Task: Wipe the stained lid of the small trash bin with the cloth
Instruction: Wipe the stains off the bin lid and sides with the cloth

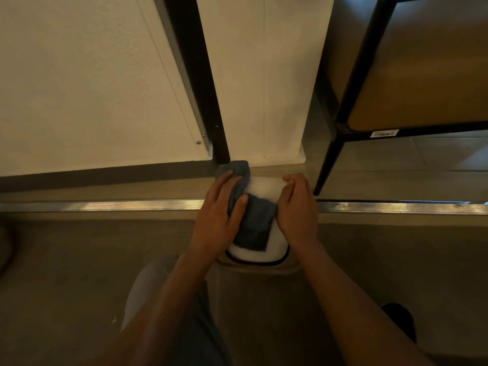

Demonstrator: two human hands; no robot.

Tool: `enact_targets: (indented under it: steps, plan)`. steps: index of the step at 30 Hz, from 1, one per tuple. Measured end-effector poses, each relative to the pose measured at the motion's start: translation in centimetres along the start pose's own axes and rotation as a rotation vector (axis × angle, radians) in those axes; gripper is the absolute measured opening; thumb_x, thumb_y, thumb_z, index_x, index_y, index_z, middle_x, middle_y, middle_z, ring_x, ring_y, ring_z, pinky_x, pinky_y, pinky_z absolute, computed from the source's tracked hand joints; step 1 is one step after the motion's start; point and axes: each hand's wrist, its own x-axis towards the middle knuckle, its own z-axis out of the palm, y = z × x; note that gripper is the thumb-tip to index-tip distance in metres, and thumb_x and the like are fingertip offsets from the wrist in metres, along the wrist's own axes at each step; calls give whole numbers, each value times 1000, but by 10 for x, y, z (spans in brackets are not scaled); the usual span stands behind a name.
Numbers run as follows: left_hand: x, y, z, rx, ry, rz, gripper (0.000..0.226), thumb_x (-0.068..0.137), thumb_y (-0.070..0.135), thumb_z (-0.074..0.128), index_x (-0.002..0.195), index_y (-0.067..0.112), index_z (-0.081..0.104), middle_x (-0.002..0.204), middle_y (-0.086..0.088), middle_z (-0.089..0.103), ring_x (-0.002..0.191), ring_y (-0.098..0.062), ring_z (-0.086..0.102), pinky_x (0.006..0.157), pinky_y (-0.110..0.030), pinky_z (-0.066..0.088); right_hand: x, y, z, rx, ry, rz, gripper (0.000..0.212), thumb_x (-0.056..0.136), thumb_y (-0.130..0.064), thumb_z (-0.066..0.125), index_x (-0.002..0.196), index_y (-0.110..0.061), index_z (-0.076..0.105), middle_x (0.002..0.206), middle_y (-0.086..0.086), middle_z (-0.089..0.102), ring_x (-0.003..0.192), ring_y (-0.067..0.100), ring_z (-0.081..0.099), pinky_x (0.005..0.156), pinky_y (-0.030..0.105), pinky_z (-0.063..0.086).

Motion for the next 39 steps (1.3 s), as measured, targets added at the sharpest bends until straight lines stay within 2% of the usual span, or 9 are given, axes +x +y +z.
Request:
enact_targets:
  steps: [5,9,12,17,21,28,32,35,39]
  plan:
    - [26,-5,-5,-182,-11,-205,38,101,55,43,129,32,51,120,8,58,112,-9,56,88,-18,43,-1,-1,-1,-15,-27,-6,20,103,-20,39,115,-11,53,106,7,59,91,18,57,78,34,50]
    - [76,10,-1,108,-127,-371,38,100,54,41,98,22,60,89,1,61,90,-23,62,74,-31,38,-1,-2,0,-25,-7,-3,21,103,-18,37,110,-8,54,100,11,60,85,25,58,72,38,49]
    - [66,27,10,241,-41,-187,41,101,52,39,105,19,63,102,-6,64,92,-22,60,76,-31,40,-3,-4,0,-3,-9,11,30,101,-27,34,105,-5,55,95,12,60,81,26,59,68,32,42]
    - [-2,12,8,186,56,148,53,102,47,39,147,20,43,153,-6,42,142,-23,38,119,-39,28,-3,-2,-1,0,-18,18,30,100,-28,39,116,-8,56,103,10,62,88,21,59,74,30,45]
    - [-37,-10,2,-163,-41,2,57,101,52,40,152,49,15,165,16,7,150,-4,17,115,-21,22,-2,-2,1,-20,8,-5,20,102,-17,40,115,-12,56,105,6,62,86,14,56,74,27,45]
    - [44,0,-8,-358,-56,-474,46,98,58,47,133,29,54,126,-4,63,116,-23,60,96,-35,48,-2,-1,3,-32,-10,9,19,102,-18,40,115,-12,54,108,7,59,95,20,59,82,35,51]
    - [42,11,-7,-341,-24,-459,46,100,56,44,133,25,54,122,-5,64,114,-23,61,96,-36,49,-2,-1,5,-19,20,43,21,102,-19,39,113,-12,55,105,6,59,91,19,58,76,26,46]
    - [-11,14,-1,-402,77,-442,57,99,62,41,147,30,39,139,0,56,126,-16,55,105,-39,47,-2,-1,5,-9,31,56,20,102,-17,40,112,-13,56,106,4,60,92,15,57,72,9,34]
    - [-69,12,5,-401,40,-418,72,94,65,41,156,34,20,153,4,41,137,-13,44,111,-45,43,-2,1,4,-1,14,44,19,102,-15,41,113,-14,56,105,3,60,91,12,56,73,6,33]
